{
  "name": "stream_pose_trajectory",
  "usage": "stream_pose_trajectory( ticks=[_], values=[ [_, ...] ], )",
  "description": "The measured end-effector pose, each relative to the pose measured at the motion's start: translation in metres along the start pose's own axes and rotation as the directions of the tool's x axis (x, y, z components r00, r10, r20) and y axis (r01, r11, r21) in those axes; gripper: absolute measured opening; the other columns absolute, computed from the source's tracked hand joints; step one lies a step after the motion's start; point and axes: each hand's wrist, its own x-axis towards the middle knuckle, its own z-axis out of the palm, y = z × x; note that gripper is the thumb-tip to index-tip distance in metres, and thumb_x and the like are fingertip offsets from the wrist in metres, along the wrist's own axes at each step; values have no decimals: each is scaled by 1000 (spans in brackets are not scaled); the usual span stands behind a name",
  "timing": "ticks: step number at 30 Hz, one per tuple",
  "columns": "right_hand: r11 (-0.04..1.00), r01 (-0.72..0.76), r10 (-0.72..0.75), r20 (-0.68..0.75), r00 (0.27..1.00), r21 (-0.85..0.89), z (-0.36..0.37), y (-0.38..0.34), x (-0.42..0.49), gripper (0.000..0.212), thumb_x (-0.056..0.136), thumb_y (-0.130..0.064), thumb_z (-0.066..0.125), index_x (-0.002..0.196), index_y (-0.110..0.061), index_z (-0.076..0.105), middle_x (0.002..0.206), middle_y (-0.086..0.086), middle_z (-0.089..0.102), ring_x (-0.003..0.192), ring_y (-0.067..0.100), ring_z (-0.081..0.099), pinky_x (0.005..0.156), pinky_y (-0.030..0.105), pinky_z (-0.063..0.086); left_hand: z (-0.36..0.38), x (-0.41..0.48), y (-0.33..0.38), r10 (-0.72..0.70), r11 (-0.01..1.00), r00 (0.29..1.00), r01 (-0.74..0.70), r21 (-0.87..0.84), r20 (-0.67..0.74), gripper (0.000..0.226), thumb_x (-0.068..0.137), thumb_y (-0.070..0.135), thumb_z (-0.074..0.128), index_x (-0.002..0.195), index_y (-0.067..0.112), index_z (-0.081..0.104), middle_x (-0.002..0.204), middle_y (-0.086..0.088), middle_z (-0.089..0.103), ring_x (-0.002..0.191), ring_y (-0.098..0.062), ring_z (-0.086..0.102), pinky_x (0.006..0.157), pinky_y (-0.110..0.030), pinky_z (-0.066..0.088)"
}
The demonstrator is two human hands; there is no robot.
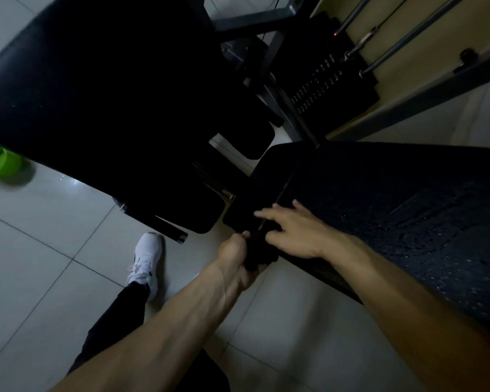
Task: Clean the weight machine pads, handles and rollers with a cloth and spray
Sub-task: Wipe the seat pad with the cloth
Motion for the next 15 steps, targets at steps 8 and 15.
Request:
stream_pose_trajectory(
  ticks=[8,15],
  values=[
    [876,214,-70,-324,943,433,7,-4,11,57,86,-7,73,135,-34,60,124,-12,66,113,0,63,98,31,57,15,-31,43,63,998,972,-59,-25,227,44,108,41,40,128,9,62,121,-17,69,105,-31,66,80,-42,56],
    [885,216,-260,-53,964,-413,2,1,44,50,90,-24,68,136,-35,55,126,-1,52,117,23,48,94,41,49,-14,15,44,400,829,916,-373,416,24,21,107,23,49,100,21,69,90,5,64,74,-8,55,57,-22,41]
  ],
)
